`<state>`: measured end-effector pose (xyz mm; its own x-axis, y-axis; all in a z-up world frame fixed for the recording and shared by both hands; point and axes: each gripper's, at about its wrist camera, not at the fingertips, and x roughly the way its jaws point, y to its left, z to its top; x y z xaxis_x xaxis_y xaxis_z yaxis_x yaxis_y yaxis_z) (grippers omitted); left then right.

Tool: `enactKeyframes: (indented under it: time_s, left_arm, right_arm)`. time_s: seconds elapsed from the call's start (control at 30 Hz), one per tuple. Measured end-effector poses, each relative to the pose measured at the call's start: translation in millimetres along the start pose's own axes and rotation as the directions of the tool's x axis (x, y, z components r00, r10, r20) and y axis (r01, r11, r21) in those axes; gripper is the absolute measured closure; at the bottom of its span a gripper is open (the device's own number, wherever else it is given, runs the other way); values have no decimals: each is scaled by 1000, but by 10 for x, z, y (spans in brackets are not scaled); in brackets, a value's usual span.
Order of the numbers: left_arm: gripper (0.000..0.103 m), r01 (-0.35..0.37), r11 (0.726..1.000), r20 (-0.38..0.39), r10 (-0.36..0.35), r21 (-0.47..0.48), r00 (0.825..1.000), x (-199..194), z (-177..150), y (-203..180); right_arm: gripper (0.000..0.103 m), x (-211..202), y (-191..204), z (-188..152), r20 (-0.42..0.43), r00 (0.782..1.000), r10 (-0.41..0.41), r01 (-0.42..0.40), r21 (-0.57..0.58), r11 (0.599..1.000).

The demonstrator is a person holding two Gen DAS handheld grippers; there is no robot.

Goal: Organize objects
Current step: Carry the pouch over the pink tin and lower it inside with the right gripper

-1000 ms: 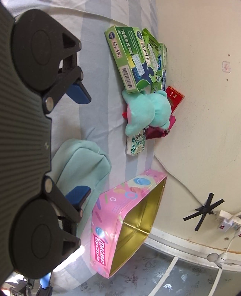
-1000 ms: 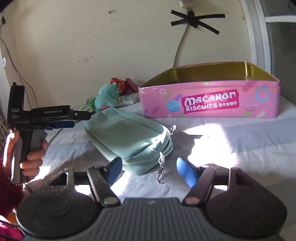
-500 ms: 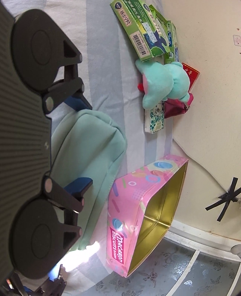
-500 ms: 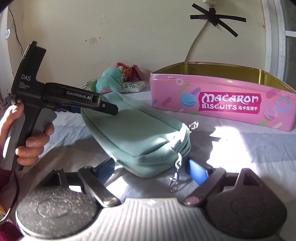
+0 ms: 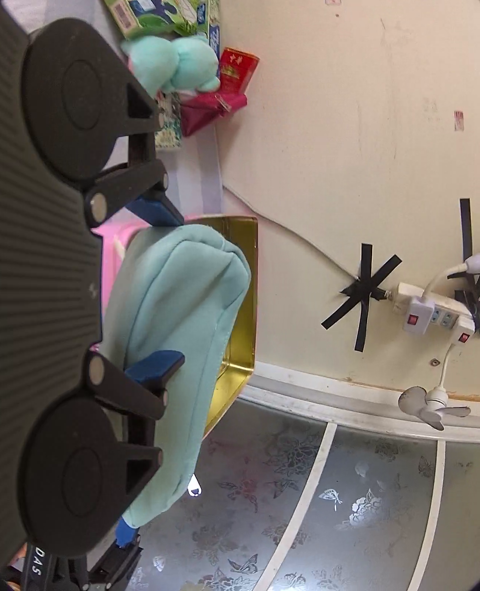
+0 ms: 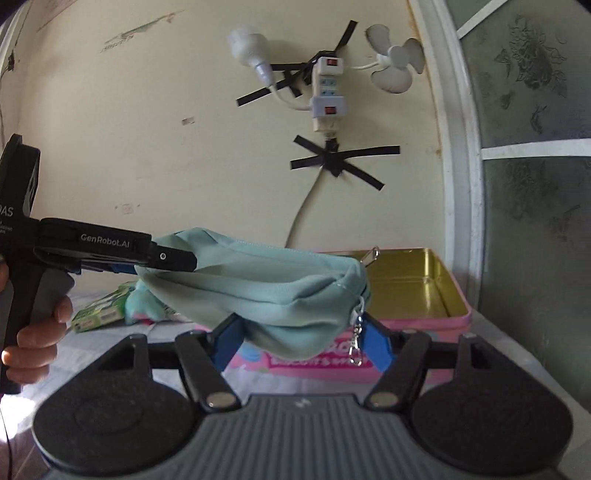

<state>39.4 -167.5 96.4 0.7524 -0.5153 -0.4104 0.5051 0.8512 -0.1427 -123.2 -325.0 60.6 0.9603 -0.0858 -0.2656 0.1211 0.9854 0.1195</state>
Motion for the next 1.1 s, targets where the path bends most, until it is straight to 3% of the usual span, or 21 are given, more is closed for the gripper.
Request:
enactKeyframes:
  time_s: [0.23, 0.57, 0.93, 1.1]
  left_arm:
    - [29, -21, 1000, -52, 20, -12, 998, 594, 107, -193]
    - [29, -83, 996, -71, 84, 15, 994, 1175, 298, -257]
    - [29, -132, 991, -130, 129, -21, 983, 1583, 416, -207]
    - [29, -154, 988, -134, 154, 6, 979, 1582, 377, -227]
  right_arm:
    - [36, 393, -576, 25, -7, 999, -44, 45, 66, 997]
    - [36, 976, -1010, 183, -61, 998, -34, 40, 102, 994]
    - [35, 1418, -1097, 232, -107, 992, -62, 71, 80, 994]
    - [34, 1484, -949, 155, -125, 986, -113, 112, -17, 994]
